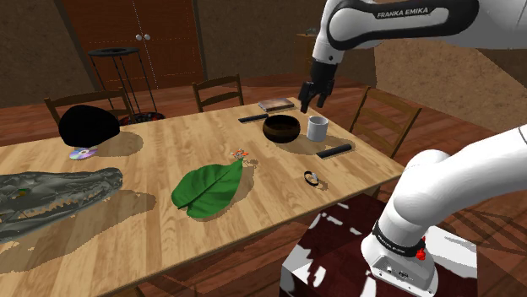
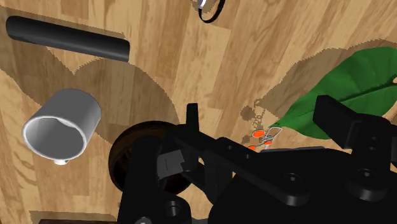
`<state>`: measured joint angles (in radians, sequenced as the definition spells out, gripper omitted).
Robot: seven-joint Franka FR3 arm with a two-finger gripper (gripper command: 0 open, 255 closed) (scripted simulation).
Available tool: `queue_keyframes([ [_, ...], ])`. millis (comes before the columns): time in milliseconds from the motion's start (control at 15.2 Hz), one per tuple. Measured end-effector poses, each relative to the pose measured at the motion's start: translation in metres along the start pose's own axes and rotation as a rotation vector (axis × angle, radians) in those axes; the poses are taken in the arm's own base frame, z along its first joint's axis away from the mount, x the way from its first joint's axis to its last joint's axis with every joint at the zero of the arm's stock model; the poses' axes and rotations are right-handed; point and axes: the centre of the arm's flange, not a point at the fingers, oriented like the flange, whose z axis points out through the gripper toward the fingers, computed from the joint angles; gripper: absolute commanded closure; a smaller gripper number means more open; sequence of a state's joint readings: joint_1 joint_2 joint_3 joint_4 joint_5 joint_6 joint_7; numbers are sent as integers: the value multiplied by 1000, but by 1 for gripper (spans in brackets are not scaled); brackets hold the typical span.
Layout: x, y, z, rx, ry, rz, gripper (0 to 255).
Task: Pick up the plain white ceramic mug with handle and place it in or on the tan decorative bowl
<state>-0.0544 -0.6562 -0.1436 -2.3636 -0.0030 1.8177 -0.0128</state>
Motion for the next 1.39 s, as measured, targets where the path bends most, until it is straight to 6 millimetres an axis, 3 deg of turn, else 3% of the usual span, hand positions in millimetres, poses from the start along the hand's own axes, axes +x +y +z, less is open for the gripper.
queue_keyframes([
  [660,59,91,69,-32,-52,1,0],
  [1188,107,175,124,-58,-93,2,0],
  [1386,117,202,143,-67,-108,2,0],
])
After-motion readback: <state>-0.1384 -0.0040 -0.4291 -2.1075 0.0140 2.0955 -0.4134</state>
